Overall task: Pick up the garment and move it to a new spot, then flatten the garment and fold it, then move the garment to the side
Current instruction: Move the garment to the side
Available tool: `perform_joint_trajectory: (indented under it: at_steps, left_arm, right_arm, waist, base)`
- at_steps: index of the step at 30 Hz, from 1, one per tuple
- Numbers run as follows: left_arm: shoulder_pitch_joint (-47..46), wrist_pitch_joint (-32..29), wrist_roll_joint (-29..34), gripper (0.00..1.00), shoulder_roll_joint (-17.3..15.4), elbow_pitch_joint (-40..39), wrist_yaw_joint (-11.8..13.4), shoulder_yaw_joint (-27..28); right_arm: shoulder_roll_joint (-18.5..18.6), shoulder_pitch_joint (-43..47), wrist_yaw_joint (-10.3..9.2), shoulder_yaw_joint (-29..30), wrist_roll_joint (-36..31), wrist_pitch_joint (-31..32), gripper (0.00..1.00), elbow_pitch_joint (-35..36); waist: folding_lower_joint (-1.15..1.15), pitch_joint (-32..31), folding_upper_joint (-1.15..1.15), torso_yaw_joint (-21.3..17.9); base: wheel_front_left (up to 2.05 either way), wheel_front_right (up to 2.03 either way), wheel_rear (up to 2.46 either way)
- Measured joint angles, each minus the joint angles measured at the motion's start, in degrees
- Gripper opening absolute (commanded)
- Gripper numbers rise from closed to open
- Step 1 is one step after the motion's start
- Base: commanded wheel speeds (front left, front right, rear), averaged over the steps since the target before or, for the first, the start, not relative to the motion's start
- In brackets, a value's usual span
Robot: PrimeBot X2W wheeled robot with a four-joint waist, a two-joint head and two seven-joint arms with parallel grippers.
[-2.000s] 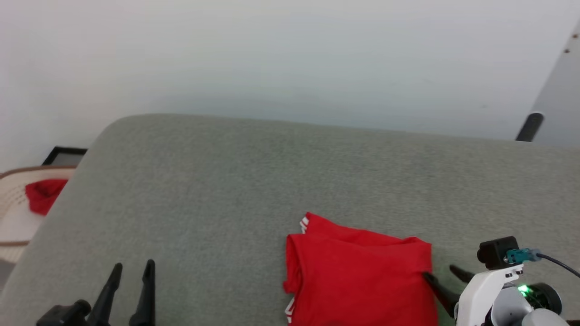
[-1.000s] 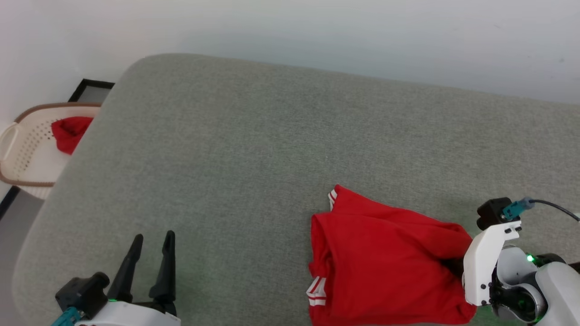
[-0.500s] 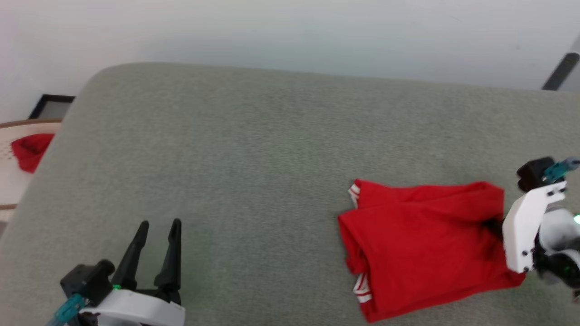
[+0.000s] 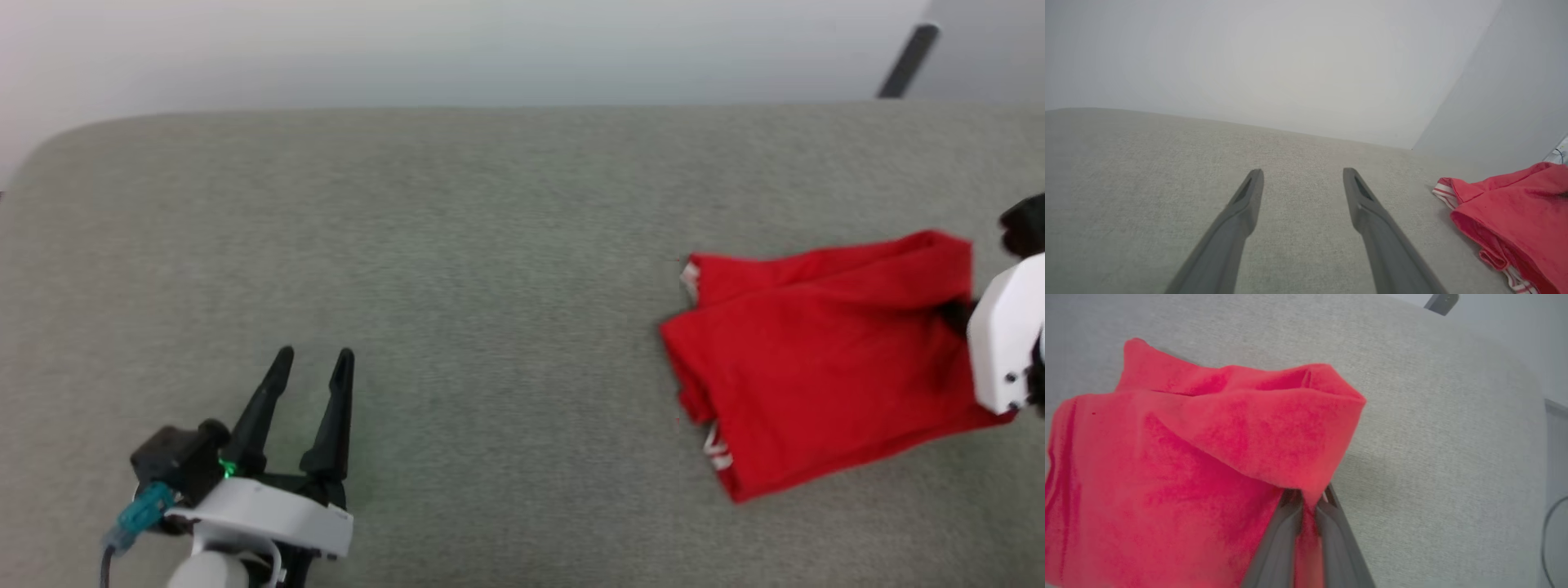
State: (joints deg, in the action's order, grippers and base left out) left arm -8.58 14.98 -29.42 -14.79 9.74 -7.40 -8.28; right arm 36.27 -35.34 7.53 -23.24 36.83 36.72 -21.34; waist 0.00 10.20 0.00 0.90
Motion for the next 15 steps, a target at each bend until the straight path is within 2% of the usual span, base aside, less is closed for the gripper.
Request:
perform_joint_trajectory:
  at_steps: [15]
  left_arm:
    - [-5.9, 0.0, 0.7, 1.0, -2.6, -0.9, 0.0, -3.1]
  right_arm:
    - [7.8, -11.5, 0.0, -6.3, 0.4, -10.7, 0.0, -8.1]
  waist:
    - [0.0, 6.8, 0.0, -8.2]
  base:
    - [0.0, 0.0, 0.0]
